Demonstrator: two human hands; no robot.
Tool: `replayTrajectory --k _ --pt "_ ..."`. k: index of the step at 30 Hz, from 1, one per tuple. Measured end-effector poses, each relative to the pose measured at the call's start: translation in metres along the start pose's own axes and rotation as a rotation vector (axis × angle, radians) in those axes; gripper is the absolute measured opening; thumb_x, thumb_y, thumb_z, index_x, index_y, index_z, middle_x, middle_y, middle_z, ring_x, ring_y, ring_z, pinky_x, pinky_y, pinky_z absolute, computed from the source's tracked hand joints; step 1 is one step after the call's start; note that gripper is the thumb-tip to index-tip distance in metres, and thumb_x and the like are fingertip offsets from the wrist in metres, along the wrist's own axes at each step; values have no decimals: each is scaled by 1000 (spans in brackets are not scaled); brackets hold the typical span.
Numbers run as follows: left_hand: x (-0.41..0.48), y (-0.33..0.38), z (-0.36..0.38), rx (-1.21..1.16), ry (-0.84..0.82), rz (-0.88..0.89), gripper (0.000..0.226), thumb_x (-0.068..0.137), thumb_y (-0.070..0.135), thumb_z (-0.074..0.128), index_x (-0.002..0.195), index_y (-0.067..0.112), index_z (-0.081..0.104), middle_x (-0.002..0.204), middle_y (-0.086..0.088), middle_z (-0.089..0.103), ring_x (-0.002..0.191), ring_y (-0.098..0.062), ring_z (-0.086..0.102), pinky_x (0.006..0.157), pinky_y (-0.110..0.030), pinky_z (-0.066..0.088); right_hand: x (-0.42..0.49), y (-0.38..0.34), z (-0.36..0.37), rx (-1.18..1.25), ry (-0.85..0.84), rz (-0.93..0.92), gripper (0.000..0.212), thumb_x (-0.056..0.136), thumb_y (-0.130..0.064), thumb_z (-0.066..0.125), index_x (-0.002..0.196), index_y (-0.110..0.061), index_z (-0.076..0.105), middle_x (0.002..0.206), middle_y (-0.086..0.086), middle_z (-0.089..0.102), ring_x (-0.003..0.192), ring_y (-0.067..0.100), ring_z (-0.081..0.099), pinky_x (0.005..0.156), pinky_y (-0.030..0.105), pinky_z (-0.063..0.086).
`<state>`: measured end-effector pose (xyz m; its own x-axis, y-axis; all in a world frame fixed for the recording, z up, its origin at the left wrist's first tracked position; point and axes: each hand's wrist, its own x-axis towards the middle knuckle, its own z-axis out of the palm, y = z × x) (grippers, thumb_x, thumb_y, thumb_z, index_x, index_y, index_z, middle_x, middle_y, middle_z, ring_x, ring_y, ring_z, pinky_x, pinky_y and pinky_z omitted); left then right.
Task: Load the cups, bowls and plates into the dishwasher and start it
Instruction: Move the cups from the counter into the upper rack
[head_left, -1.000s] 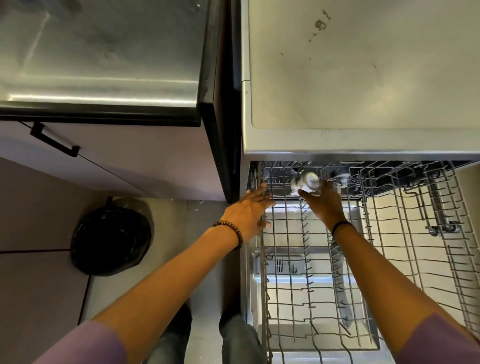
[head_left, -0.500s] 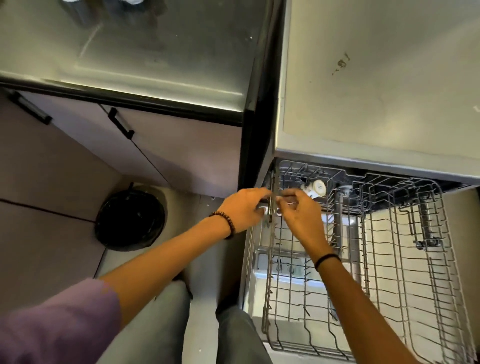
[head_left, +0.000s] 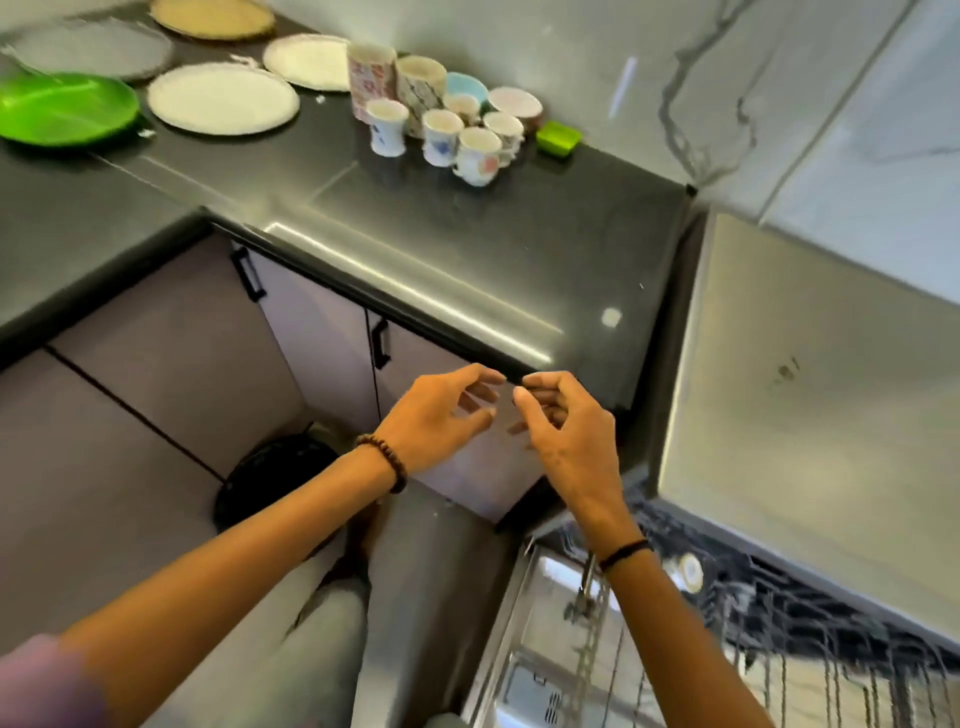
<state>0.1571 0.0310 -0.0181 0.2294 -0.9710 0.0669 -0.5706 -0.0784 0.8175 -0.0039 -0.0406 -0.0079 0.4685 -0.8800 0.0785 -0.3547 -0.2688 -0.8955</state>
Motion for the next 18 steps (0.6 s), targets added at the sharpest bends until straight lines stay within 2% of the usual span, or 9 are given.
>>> replayTrajectory --k 3,7,9,12,13,14,16,18 --pt "36 -15 -37 -35 48 0 36 88 17 67 124 20 59 105 8 69 96 -4 64 85 -16 50 51 -18 25 -6 -36 2 17 93 -23 68 107 -16 65 88 -4 73 72 9 72 67 30 59" --pt "91 -47 -86 -102 91 -49 35 88 15 66 122 21 60 105 6 69 91 -8 66 85 -28 54 124 -43 63 -50 -70 -9 16 92 -24 69 106 -18 66 92 -6 71 79 5 70 61 23 58" --pt "122 -66 -113 -114 111 -59 35 86 15 67 120 23 61 103 7 69 92 -9 66 86 -28 53 166 -53 83 -76 -65 3 13 91 -24 69 103 -18 66 90 -6 71 75 3 69 63 22 58" --pt "164 -87 -150 -145 139 -86 34 85 14 67 118 22 63 102 7 70 88 -11 65 82 -20 52 225 -60 108 -93 -78 53 12 89 -26 70 99 -22 66 86 -3 72 70 10 71 69 36 61" --pt "179 -94 -162 -159 141 -97 33 85 13 67 117 21 63 102 6 70 86 -11 64 80 -18 51 244 -61 115 -106 -67 71 12 89 -28 71 98 -23 65 85 -3 72 71 11 72 71 37 61" --pt "193 -100 -173 -164 138 -108 33 85 14 67 117 21 63 102 6 70 85 -10 64 79 -16 51 259 -63 121 -130 -36 83 14 88 -28 71 99 -22 65 85 -3 71 73 10 71 71 33 61" --pt "222 -113 -189 -166 121 -119 32 85 14 66 116 20 63 102 6 69 82 -6 63 79 -18 53 288 -67 130 -188 84 100 22 88 -30 72 102 -17 61 88 -4 68 77 6 66 68 17 54" --pt "247 -124 -196 -167 89 -134 32 85 13 65 117 19 63 105 4 68 86 -5 63 83 -23 54 310 -66 133 -209 191 167 35 86 -35 74 107 -17 53 98 -2 63 85 9 63 70 18 49"
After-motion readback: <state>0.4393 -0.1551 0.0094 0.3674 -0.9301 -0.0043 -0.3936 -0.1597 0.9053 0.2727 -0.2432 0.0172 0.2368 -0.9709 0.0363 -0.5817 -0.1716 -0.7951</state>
